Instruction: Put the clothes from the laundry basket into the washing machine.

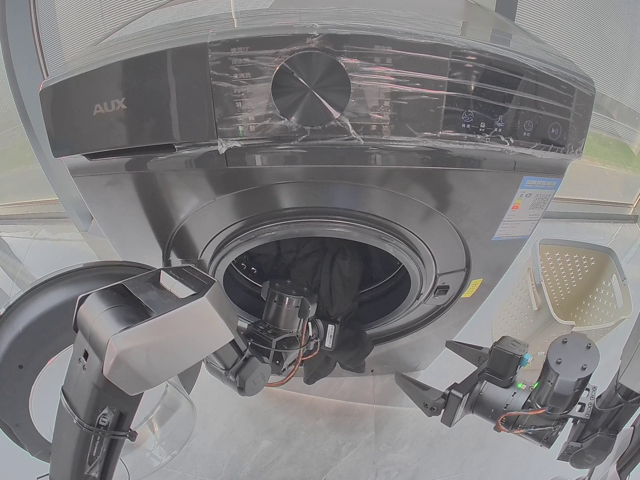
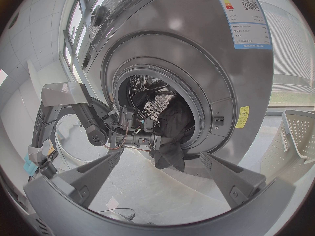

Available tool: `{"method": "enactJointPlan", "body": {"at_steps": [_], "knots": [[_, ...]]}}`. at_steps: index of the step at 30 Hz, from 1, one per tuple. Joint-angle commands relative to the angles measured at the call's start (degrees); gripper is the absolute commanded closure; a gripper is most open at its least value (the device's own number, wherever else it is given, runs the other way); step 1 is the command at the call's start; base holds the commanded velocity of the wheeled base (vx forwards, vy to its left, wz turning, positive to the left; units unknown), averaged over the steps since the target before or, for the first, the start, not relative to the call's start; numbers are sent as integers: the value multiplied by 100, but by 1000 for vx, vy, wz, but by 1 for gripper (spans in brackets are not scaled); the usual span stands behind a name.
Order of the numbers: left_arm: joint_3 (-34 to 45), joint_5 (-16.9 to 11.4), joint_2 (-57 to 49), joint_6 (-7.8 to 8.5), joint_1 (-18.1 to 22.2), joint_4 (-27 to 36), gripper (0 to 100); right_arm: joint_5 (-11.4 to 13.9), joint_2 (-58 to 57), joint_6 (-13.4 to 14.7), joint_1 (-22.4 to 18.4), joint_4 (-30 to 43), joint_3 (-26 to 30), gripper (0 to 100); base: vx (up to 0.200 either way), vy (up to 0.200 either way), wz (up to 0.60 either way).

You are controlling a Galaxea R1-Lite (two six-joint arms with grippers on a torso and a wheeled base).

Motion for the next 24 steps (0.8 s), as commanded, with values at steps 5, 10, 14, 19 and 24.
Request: {"method": "enactJointPlan", "body": {"at_steps": [5,10,14,19,24], "knots": [[-577,117,121,-94,143,-169,100,-5,-7,2,43,-3,1,0,0,0,0],[-1676,636,350,-243,371,-424,100,-5,-7,2,52,-3,1,0,0,0,0],[-1825,636,323,-234,450,-397,100,3,2,2,52,-3,1,0,0,0,0],[-1597,636,288,-243,415,-450,0,3,20,11,52,-3,9,0,0,0,0],[-1210,627,25,-269,239,-406,0,3,20,11,52,6,18,0,0,0,0]]}}
